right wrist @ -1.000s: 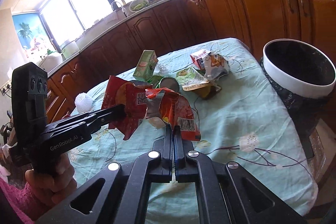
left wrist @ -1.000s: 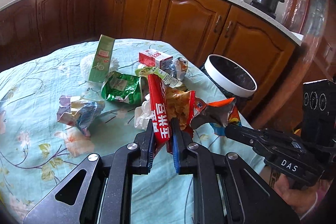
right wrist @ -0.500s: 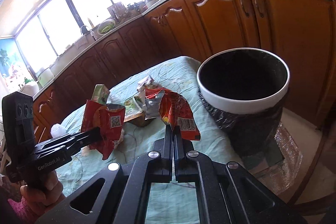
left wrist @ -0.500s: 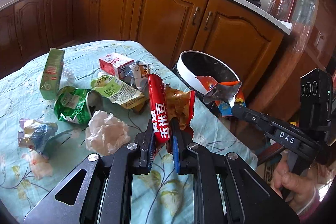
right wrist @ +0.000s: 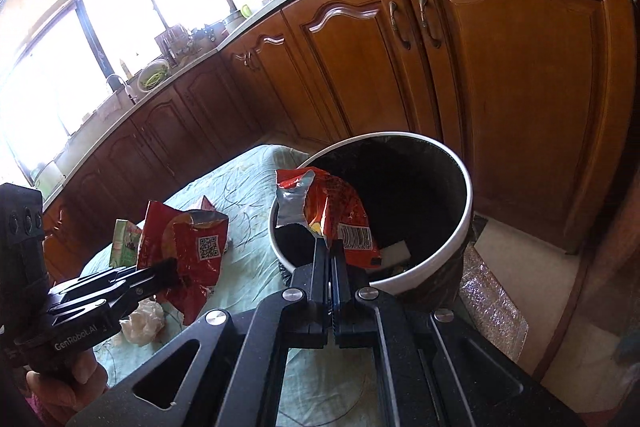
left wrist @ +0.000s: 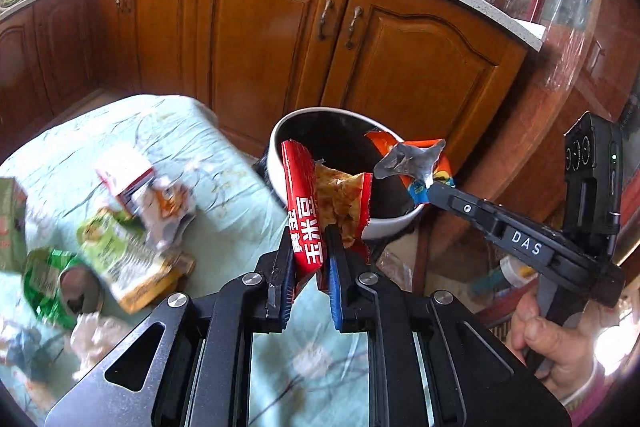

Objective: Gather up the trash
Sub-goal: 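Carry both red bags to the bin and open both tools over it, then grasp the crumpled wrapper with the left tool while the right tool grasps the white tissue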

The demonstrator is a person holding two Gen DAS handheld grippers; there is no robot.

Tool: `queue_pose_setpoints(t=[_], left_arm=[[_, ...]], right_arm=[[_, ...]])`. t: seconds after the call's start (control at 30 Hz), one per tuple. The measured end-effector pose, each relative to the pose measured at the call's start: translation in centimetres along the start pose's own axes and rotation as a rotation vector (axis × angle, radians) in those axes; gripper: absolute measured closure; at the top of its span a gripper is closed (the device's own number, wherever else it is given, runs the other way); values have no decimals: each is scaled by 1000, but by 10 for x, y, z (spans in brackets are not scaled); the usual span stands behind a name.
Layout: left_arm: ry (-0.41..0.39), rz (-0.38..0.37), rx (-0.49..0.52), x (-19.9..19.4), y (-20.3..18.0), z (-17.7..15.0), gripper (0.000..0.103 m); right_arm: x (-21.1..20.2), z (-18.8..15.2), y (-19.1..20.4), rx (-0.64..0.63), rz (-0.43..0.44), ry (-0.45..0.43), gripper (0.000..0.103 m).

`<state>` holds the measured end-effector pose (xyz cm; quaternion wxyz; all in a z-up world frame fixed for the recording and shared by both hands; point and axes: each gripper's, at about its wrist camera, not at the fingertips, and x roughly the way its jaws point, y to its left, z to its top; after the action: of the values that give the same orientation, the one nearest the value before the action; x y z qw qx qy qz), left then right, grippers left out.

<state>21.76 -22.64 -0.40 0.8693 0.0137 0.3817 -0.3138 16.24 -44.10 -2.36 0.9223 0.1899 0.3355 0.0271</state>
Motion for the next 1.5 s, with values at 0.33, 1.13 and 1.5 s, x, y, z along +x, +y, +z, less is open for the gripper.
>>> queue_pose_setpoints(t=[0.33, 1.13, 1.5], left_arm=[[55, -20, 10, 54, -14, 40, 90], [71, -8, -49, 64, 2, 28, 60], [-22, 85, -118, -25, 48, -41, 58]], right_arm=[[23, 19, -18, 23, -28, 56, 102], [14, 7, -25, 97, -11, -13, 23], [4, -40, 40, 42, 69, -26, 17]])
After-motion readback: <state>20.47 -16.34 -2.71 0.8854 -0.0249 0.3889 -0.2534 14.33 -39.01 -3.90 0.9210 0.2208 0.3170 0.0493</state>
